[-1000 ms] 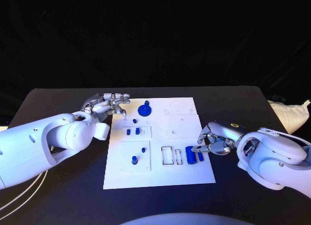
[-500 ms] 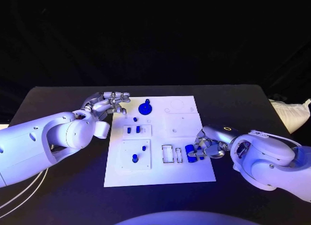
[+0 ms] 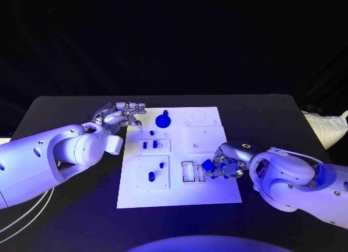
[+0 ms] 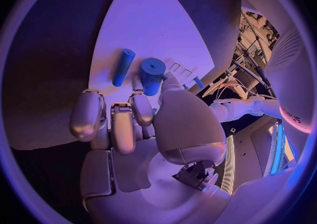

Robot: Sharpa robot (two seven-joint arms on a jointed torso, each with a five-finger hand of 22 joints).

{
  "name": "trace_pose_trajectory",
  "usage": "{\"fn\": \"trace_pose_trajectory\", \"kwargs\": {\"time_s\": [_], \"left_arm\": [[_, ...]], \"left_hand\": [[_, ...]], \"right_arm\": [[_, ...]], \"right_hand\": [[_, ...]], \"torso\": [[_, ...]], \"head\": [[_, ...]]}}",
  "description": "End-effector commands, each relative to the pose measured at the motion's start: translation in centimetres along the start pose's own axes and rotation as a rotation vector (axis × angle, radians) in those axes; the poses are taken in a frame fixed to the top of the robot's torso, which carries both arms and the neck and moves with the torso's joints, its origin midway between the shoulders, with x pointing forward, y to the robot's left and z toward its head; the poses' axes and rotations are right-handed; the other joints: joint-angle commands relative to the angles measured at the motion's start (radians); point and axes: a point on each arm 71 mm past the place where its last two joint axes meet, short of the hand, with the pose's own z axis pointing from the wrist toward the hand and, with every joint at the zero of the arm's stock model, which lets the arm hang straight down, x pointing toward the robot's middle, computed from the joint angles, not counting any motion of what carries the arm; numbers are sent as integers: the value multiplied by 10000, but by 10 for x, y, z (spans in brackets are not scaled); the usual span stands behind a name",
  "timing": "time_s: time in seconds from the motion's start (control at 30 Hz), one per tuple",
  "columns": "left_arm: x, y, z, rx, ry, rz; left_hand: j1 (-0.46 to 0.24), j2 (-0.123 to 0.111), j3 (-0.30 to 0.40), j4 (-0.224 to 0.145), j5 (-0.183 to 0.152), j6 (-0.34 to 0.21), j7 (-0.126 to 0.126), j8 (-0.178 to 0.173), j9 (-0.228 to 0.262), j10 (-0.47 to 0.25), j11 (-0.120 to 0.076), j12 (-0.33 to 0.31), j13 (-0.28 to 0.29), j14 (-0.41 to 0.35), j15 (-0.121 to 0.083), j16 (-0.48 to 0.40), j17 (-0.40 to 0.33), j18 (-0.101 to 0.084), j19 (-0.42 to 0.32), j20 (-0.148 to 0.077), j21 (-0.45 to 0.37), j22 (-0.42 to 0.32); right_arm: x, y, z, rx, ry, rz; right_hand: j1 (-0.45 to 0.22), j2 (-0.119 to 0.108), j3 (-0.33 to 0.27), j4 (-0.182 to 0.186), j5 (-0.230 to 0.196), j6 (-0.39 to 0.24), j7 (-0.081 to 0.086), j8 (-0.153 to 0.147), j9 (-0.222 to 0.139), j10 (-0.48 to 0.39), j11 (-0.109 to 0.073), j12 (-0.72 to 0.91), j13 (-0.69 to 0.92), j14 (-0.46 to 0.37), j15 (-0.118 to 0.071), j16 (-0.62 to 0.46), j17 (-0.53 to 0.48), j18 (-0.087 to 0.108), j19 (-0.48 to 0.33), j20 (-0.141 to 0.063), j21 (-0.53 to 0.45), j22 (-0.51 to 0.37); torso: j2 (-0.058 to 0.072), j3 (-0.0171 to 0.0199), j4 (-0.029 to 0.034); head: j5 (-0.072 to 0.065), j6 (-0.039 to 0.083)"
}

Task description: Assemble the parts on the task board

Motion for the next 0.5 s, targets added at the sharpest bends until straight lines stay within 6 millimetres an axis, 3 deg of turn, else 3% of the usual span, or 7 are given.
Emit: {"fn": "trace_pose_trajectory", "kwargs": {"time_s": [0.03, 0.13, 0.3, 0.5], "left_arm": [[2, 0, 0, 30, 226, -26], [1, 0, -1, 26, 217, -24], [1, 0, -1, 40, 216, -26], [1, 0, -1, 32, 205, -26]], "left_hand": [[12, 80, -31, 0, 58, -65, 4, 35, 8, -69, 21, 62, 15, -72, 18, -28, -2, 191, -2, 100, -44, -11], [12, 80, -31, 0, 58, -65, 4, 35, 8, -69, 21, 62, 15, -72, 18, -28, -2, 191, -2, 100, -44, -11], [10, 80, -33, 1, 58, -67, 4, 37, 8, -71, 22, 64, 15, -73, 18, -28, -4, 191, -3, 100, -45, -12], [0, 79, -38, 7, 58, -74, 4, 42, 8, -79, 22, 72, 16, -76, 19, -29, -10, 191, -3, 101, -48, -14]], "right_arm": [[10, -2, 1, 88, 337, -206], [10, -2, 2, 113, 304, -156], [8, -2, 1, 80, -138, 220], [-1, -2, -7, 94, -818, 1388]], "right_hand": [[231, 95, -55, -14, 62, -82, -9, 2, 9, 42, 9, -10, 16, 723, -72, 64, 862, -181, -10, -33, 66, 11], [430, 245, -7, -38, 178, -68, -18, 48, 62, 57, -1, -3, 64, 726, -79, 76, 878, -185, -3, -37, 82, 39], [650, 442, 14, 2, 1062, 60, -76, 162, 211, 150, -53, 89, 229, 756, -116, 173, 1028, -217, 79, -67, 192, 236], [695, 478, -4, 19, 1201, 104, -100, 187, 276, 142, -75, 38, 214, 758, -134, 186, 1046, -225, 97, -82, 220, 283]], "torso": [[-2, -17, -7], [-12, -15, -9], [-14, -16, -15], [-16, -9, -8]], "head": [[36, -1], [59, -8], [58, 21], [38, 50]]}}
